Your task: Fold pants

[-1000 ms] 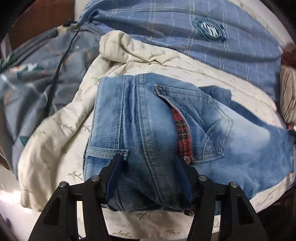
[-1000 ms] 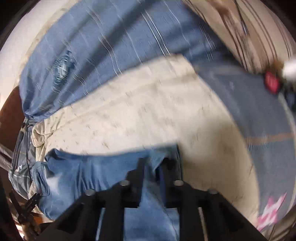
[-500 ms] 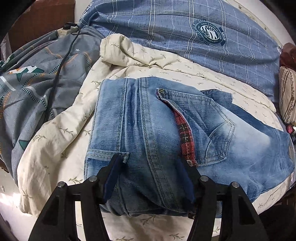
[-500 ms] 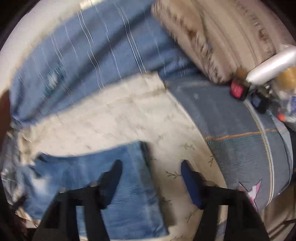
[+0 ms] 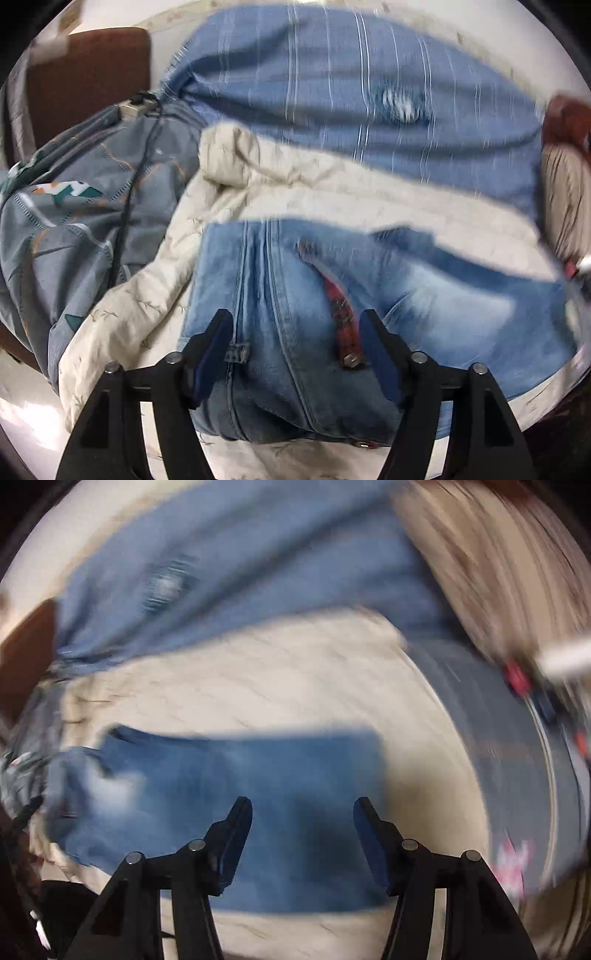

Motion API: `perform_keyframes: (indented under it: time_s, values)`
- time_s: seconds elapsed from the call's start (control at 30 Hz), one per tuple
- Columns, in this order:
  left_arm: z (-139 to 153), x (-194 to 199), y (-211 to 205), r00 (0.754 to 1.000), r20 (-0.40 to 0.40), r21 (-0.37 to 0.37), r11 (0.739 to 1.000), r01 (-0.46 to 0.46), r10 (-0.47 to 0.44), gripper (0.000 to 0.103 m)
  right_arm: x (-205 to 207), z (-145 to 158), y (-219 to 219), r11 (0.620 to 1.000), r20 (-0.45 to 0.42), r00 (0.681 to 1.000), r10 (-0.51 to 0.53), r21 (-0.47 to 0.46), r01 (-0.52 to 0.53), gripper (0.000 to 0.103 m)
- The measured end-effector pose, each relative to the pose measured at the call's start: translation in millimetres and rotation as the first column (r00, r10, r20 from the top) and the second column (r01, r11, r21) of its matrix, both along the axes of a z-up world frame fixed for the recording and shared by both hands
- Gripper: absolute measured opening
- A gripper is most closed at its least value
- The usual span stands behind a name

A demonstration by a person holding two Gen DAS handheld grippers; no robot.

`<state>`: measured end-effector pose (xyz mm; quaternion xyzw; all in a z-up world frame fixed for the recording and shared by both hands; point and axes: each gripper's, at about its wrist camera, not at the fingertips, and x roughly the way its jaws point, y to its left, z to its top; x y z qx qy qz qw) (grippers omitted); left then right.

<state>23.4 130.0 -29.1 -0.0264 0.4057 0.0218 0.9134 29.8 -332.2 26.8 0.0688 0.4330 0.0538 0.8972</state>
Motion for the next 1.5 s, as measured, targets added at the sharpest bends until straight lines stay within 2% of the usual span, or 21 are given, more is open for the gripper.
perform_keyframes:
  time_s: [0.07,0.13,0.23,0.37,0.5,0.53,0.57,0.67,0.73,0.8,0.83,0.9,0.97,1.0,1.07,1.1,1.13,1.27,1.3,1.37,1.5]
  values:
    - [-26.4,11.4,1.5,0.997,-0.081,0.035,0.999,-0.008,0.010,0.072,16.3,16.2,47.6,0.989,0.046,0.989,0.144,0.039,-0.146,0.061]
    - [-35.9,12.6,11.1,0.997,-0.072,0.011,0.999,-0.040,0.041,0.075,35.8,18.8,106.5,0.958,0.045,0.959,0.281,0.052,-0.283,0.061]
    - [-34.8,15.9,20.1,0.997,-0.064,-0.026,0.998,-0.048,0.047,0.076,63.4,3.7,192.5,0.894,0.006,0.894,0.448,-0.023,-0.448,0.061]
    - [-36.4,15.1,21.8,0.997,-0.062,-0.040,0.999,-0.037,0.035,0.077,106.2,-23.3,260.9,0.853,-0.058,0.854,0.517,-0.051,-0.520,0.060]
    - [-35.5,14.9,21.9,0.998,-0.052,-0.036,0.999,-0.023,0.021,0.078,135.2,-52.0,284.3,0.823,-0.134,0.819,0.557,-0.040,-0.566,0.059]
    - [-34.9,15.3,22.0,0.999,-0.051,-0.034,0.999,-0.018,0.016,0.078,140.0,-57.8,288.4,0.814,-0.145,0.811,0.567,-0.053,-0.579,0.044]
    - [-34.2,14.5,22.2,0.999,-0.048,-0.034,0.999,-0.016,0.014,0.078,144.7,-66.0,293.6,0.811,-0.157,0.810,0.566,-0.071,-0.580,0.020]
    - [-23.3,8.1,21.6,1.000,0.001,-0.028,0.999,-0.023,0.023,0.078,157.5,-66.6,296.4,0.815,-0.175,0.820,0.544,-0.123,-0.567,0.010]
    - [-4.2,-4.9,21.6,0.992,0.122,-0.043,0.999,-0.020,0.025,0.078,154.6,-54.2,296.6,0.816,-0.126,0.839,0.529,-0.198,-0.543,0.005]
    - [5.7,-11.6,12.6,0.981,0.196,0.012,1.000,-0.004,0.002,0.081,160.3,-45.3,293.7,0.839,-0.081,0.860,0.504,-0.193,-0.509,0.005]
    - [-4.9,-3.4,6.5,0.991,0.130,0.055,0.998,0.008,-0.015,0.083,165.0,-51.1,293.5,0.839,-0.111,0.858,0.501,-0.180,-0.513,0.005]
    - [-40.3,16.8,4.9,0.997,-0.077,0.061,0.998,0.024,-0.019,0.084,170.5,-71.4,296.1,0.834,-0.157,0.860,0.486,-0.212,-0.510,0.005]
    - [-36.3,17.3,15.7,0.998,-0.062,-0.010,1.000,-0.006,0.005,0.085,173.4,-79.1,289.5,0.855,-0.159,0.867,0.473,-0.156,-0.495,0.011]
    - [-37.0,18.2,18.5,0.998,-0.067,-0.014,1.000,-0.007,0.006,0.085,175.9,-76.6,282.0,0.875,-0.151,0.878,0.454,-0.112,-0.472,0.015]
    - [-39.4,18.1,20.1,0.997,-0.073,-0.024,1.000,-0.014,0.012,0.085,181.9,-71.4,273.1,0.895,-0.155,0.890,0.429,-0.059,-0.442,0.038]
    - [-39.1,18.0,19.3,0.997,-0.071,-0.015,1.000,-0.009,0.008,0.085,181.5,-63.9,265.6,0.905,-0.154,0.897,0.414,-0.038,-0.424,0.042]
    - [-38.8,16.6,17.9,0.997,-0.070,-0.014,1.000,-0.010,0.009,0.086,179.2,-56.4,259.7,0.909,-0.142,0.900,0.411,-0.016,-0.417,0.051]
    - [-38.0,13.2,16.7,0.998,-0.068,-0.012,1.000,-0.016,0.015,0.086,160.6,-16.0,248.8,0.926,-0.013,0.926,0.378,0.025,-0.377,0.054]
    - [-38.5,15.5,19.2,0.998,-0.068,-0.012,1.000,-0.016,0.015,0.086,154.5,-7.4,248.5,0.914,0.011,0.917,0.398,0.078,-0.398,0.054]
    - [-38.8,16.2,19.2,0.998,-0.069,-0.013,1.000,-0.018,0.017,0.086,150.4,-7.9,265.6,0.854,-0.029,0.869,0.494,0.207,-0.478,0.054]
    - [-39.0,17.7,18.8,0.998,-0.066,-0.013,1.000,-0.018,0.017,0.086,157.8,-40.5,312.0,0.786,-0.092,0.799,0.594,0.277,-0.553,0.054]
